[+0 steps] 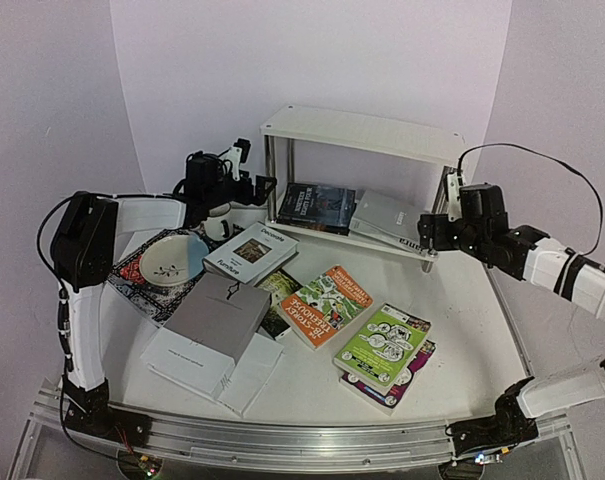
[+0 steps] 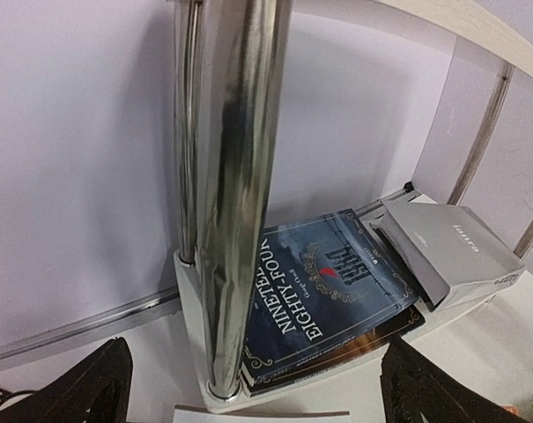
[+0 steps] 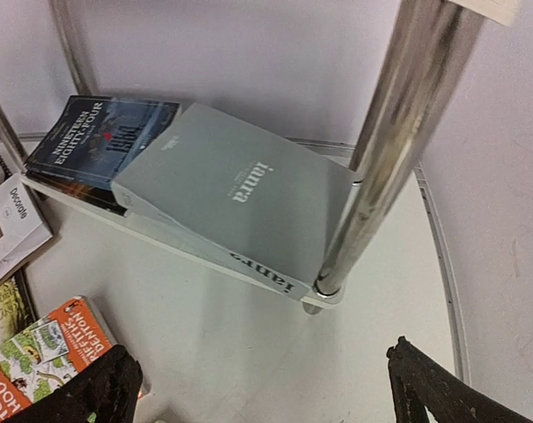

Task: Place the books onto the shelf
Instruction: Move the shelf to the corner of the board.

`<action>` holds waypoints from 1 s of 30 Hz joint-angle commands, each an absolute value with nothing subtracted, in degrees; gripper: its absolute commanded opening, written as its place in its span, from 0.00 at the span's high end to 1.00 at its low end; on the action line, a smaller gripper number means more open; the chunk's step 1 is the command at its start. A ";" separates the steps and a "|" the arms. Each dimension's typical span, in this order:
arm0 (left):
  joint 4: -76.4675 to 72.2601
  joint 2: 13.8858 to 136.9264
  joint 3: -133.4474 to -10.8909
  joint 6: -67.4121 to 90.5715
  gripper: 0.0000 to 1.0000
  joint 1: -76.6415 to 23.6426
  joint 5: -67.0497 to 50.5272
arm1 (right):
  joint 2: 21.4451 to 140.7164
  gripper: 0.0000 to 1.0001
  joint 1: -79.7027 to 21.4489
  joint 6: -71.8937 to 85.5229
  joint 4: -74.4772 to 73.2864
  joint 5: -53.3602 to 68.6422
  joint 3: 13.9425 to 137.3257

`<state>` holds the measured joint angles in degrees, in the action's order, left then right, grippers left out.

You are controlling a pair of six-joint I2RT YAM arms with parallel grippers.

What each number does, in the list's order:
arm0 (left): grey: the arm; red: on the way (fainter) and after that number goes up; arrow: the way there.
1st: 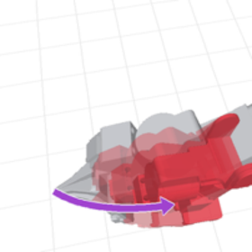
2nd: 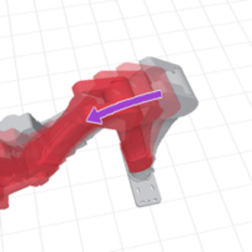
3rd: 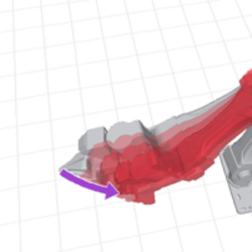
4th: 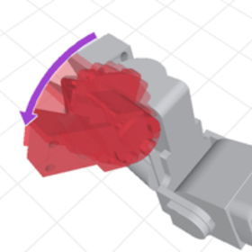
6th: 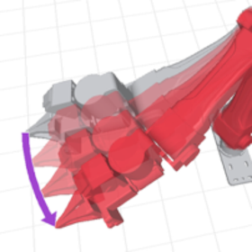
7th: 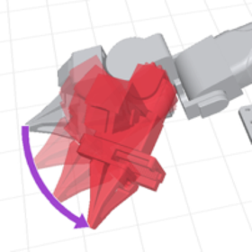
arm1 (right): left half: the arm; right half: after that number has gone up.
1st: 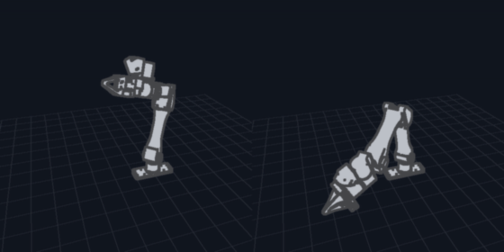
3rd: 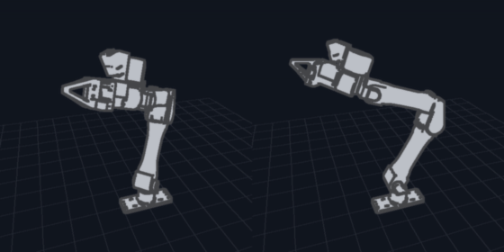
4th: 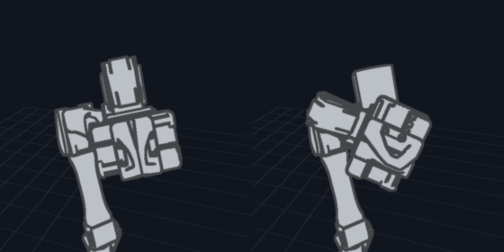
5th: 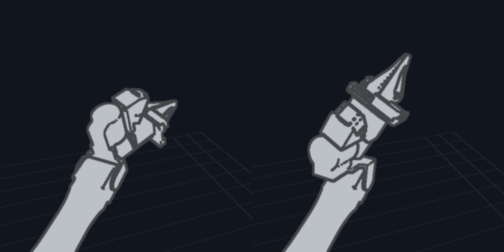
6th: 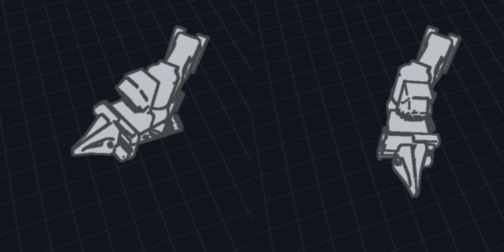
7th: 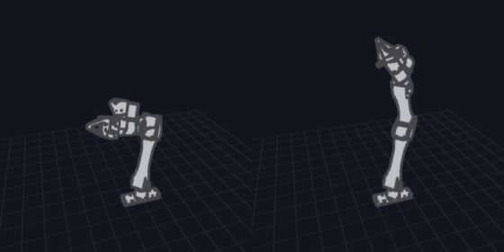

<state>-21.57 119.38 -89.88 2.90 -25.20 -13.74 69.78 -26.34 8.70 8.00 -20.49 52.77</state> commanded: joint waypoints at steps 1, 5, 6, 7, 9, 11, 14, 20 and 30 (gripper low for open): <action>-26.55 122.55 -94.75 1.27 0.00 -24.80 -17.01 | 67.26 0.02 -21.17 8.35 9.63 -20.23 51.66; -27.58 125.17 -97.34 0.18 0.03 -24.79 -18.49 | 65.63 0.02 -16.19 9.86 13.71 -18.82 49.74; -27.81 125.79 -97.87 0.10 0.04 -24.77 -18.48 | 65.52 0.02 -14.92 10.08 14.67 -18.10 49.59; -28.03 126.36 -98.47 0.09 0.04 -24.70 -18.41 | 65.63 0.02 -13.59 10.11 15.53 -16.84 49.59; -28.62 127.51 -99.70 0.09 0.04 -24.56 -18.38 | 66.44 0.02 -11.58 10.04 16.91 -14.07 49.99; -28.96 128.60 -101.01 0.09 0.04 -24.39 -18.71 | 67.42 0.02 -10.24 9.49 18.80 -11.51 50.33; -29.34 130.04 -102.63 0.09 0.08 -24.01 -19.07 | 69.27 0.03 -9.77 8.15 21.39 -9.20 51.41; -30.36 132.38 -105.05 -2.14 0.09 -23.38 -20.10 | 73.55 0.06 -9.71 5.98 24.56 -4.44 54.51; -32.18 136.19 -108.76 -6.02 0.15 -23.40 -20.86 | 79.61 0.22 -9.73 2.52 27.97 -5.82 59.35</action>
<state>-28.93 134.93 -105.06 -3.51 -23.41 -20.56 77.73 -9.78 5.07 23.68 -5.42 55.10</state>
